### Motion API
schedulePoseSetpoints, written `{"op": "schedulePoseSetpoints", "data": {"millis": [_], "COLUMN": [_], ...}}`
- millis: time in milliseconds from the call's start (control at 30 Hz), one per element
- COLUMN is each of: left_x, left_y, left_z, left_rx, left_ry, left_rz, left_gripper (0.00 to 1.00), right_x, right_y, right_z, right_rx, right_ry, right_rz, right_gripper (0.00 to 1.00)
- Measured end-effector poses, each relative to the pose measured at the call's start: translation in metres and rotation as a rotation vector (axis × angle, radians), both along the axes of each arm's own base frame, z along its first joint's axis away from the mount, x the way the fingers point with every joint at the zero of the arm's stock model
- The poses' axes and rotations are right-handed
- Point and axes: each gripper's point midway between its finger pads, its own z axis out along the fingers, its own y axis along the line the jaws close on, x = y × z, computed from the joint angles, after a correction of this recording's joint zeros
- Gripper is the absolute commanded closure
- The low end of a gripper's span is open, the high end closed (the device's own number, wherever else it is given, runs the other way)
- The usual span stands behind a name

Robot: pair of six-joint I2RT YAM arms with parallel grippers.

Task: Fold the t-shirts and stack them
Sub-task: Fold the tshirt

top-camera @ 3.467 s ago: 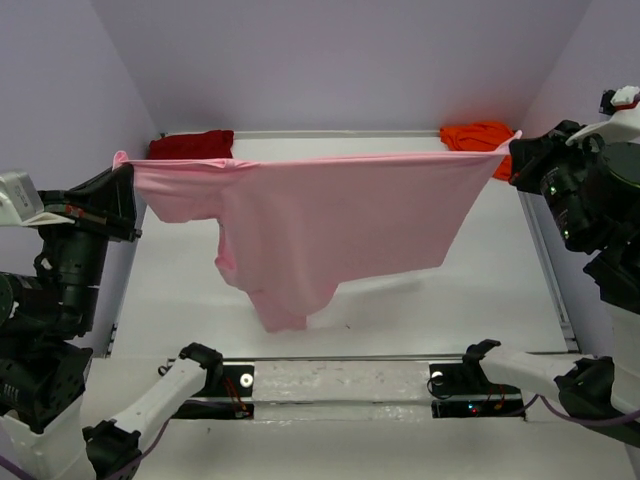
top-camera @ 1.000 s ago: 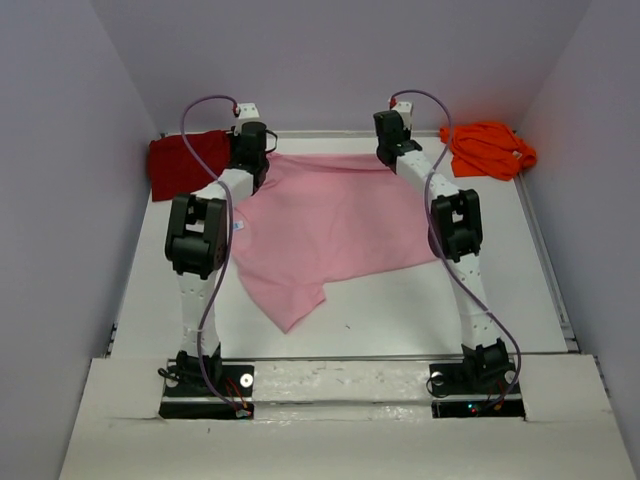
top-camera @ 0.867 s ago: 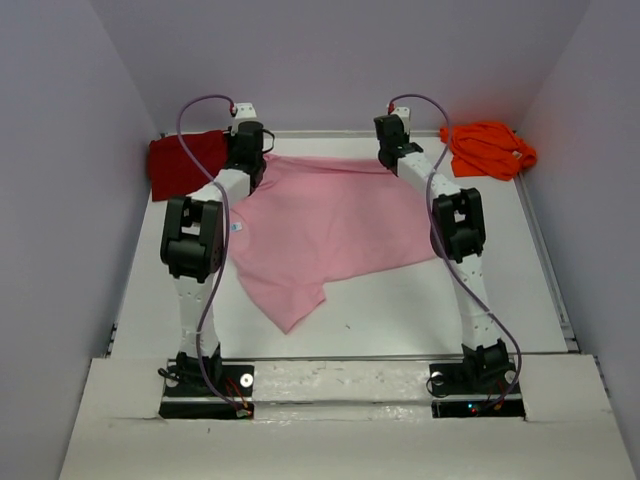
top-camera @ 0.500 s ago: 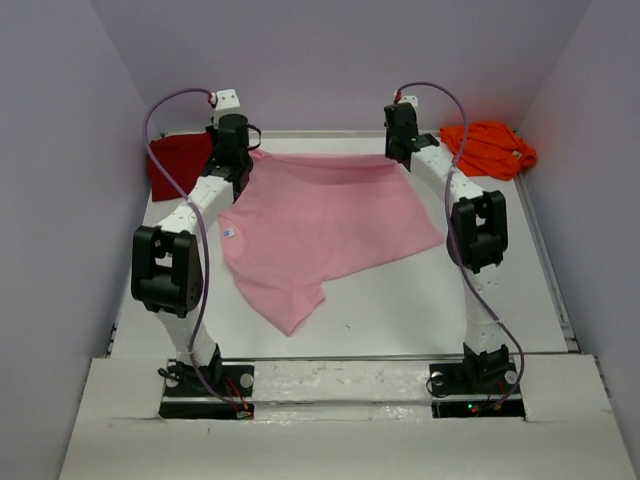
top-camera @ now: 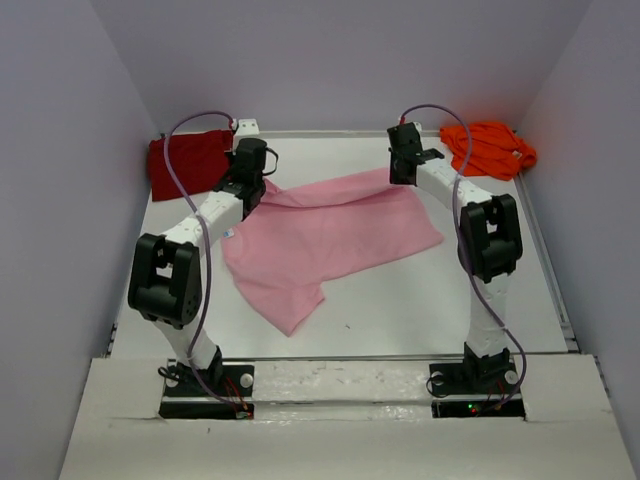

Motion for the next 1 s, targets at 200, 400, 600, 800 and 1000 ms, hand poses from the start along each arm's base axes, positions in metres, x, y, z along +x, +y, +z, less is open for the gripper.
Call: {"op": "schedulePoseSetpoints", "data": {"millis": [200, 400, 600, 800, 1000], "left_x": [-0.015, -0.036, -0.055, -0.071, -0.079], "left_y": [-0.005, 0.001, 0.006, 0.005, -0.007], "left_z": [0.001, 0.024, 0.04, 0.009, -0.022], "left_rx": [-0.018, -0.033, -0.049, -0.064, -0.1], "left_ry": [0.029, 0.007, -0.012, 0.073, 0.159], "left_rz": [-0.015, -0.014, -0.012, -0.028, -0.059], "left_gripper": [1.0, 1.0, 1.0, 1.0, 1.0], "right_x": [-0.031, -0.052, -0.06, -0.075, -0.081], "right_y": [-0.009, -0.013, -0.016, -0.019, -0.02], "right_z": [-0.02, 0.002, 0.01, -0.013, -0.021], "right_rx": [-0.009, -0.003, -0.002, -0.011, -0.01], "right_ry": [0.08, 0.05, 0.036, 0.096, 0.119], "right_rz": [-0.015, -0.028, -0.033, -0.033, -0.034], "right_gripper": [1.0, 1.0, 1.0, 1.0, 1.0]}}
